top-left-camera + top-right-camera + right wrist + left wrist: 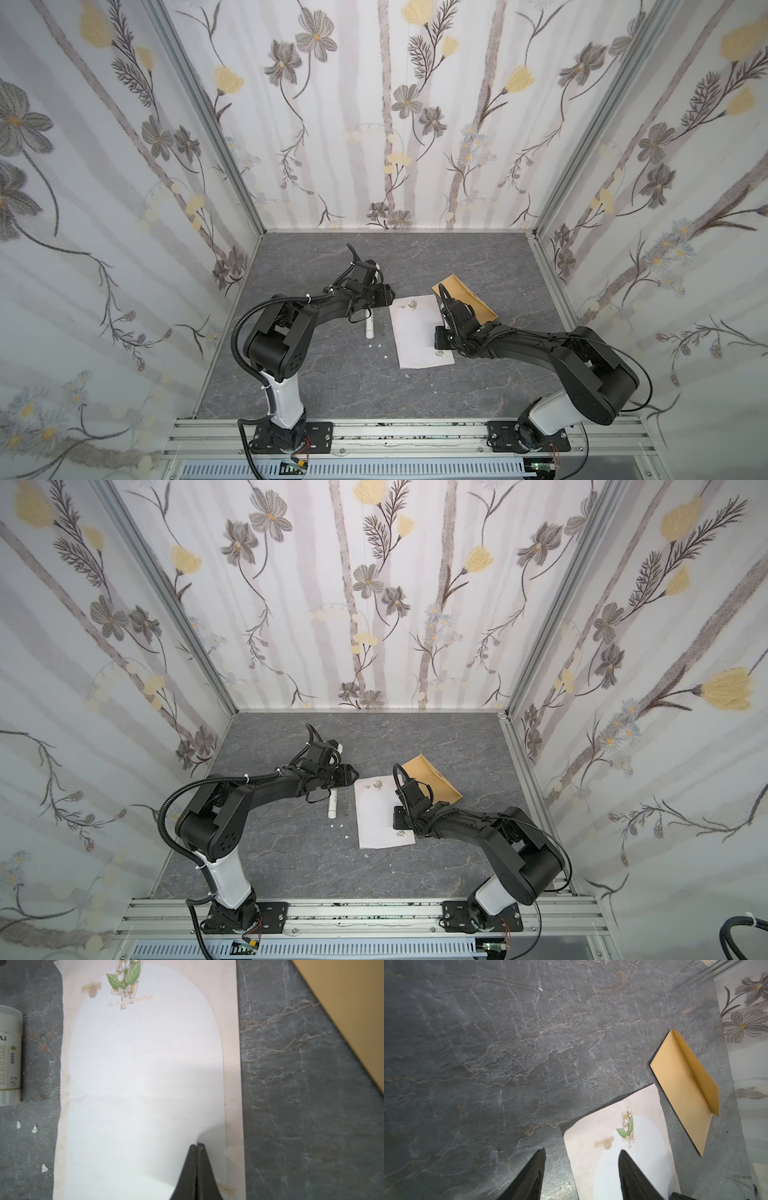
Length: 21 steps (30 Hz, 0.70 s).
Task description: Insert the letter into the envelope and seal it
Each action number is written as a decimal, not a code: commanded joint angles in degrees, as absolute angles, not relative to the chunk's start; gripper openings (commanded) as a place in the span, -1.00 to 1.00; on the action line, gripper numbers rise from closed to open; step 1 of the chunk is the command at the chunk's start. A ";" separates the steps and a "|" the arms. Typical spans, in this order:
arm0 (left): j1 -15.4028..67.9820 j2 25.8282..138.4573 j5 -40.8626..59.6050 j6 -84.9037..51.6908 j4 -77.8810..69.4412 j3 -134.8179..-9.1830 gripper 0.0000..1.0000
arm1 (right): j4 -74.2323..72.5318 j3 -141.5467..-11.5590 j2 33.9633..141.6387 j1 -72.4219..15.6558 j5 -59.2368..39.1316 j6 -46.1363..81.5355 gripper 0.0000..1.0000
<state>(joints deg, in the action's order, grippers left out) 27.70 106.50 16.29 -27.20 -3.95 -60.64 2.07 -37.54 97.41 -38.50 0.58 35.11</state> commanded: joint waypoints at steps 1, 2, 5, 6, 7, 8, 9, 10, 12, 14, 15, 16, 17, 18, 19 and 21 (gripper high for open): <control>27.69 108.03 17.40 -26.78 -3.13 -62.30 0.17 | 3.08 -37.05 98.18 -38.41 1.06 35.95 -1.00; 27.69 108.49 17.34 -26.54 -2.87 -62.59 0.17 | 3.01 -37.01 98.22 -38.41 0.90 35.95 -1.00; 27.69 109.74 16.72 -25.81 -2.14 -63.73 0.17 | 2.82 -36.83 98.17 -38.44 0.54 36.20 -1.00; 27.68 110.17 16.40 -25.47 -1.87 -64.25 0.17 | 2.68 -36.73 98.17 -38.37 0.51 36.15 -1.00; 27.62 110.66 16.04 -25.19 -1.61 -64.79 0.17 | 2.59 -36.65 98.17 -38.38 0.44 36.14 -1.00; 27.52 111.06 15.91 -24.93 -1.45 -65.31 0.17 | 2.55 -36.58 98.22 -38.35 0.35 36.22 -1.00; 27.47 111.67 15.86 -24.64 -1.22 -65.92 0.17 | 2.48 -36.63 98.25 -38.33 0.19 36.24 -1.00; 27.34 112.22 16.05 -24.24 -0.98 -66.53 0.17 | 2.46 -36.70 98.26 -38.32 0.18 36.21 -1.00; 27.12 113.11 16.43 -23.76 -0.45 -67.55 0.17 | 2.37 -36.65 98.48 -38.32 0.00 36.21 -1.00; 26.84 113.77 16.83 -23.17 -0.04 -68.17 0.17 | 2.29 -36.70 98.48 -38.32 -0.17 36.22 -1.00; 26.69 114.03 16.99 -22.88 0.13 -68.44 0.17 | 2.25 -36.70 98.53 -38.33 -0.26 36.23 -1.00; 26.50 114.26 17.23 -22.56 0.32 -68.61 0.17 | 2.20 -36.69 98.53 -38.32 -0.35 36.26 -1.00; 26.40 114.37 17.48 -22.35 0.46 -68.58 0.16 | 2.20 -36.80 98.53 -38.32 -0.49 36.34 -1.00; 26.20 114.50 17.88 -22.12 0.69 -68.59 0.16 | 2.22 -36.83 98.53 -38.34 -0.57 36.38 -1.00; 26.10 114.65 18.48 -21.85 0.87 -68.61 0.15 | 2.19 -36.87 98.53 -38.32 -0.67 36.32 -1.00; 26.02 114.68 19.70 -21.23 1.20 -68.50 0.15 | 2.20 -36.94 98.61 -38.32 -0.77 36.36 -1.00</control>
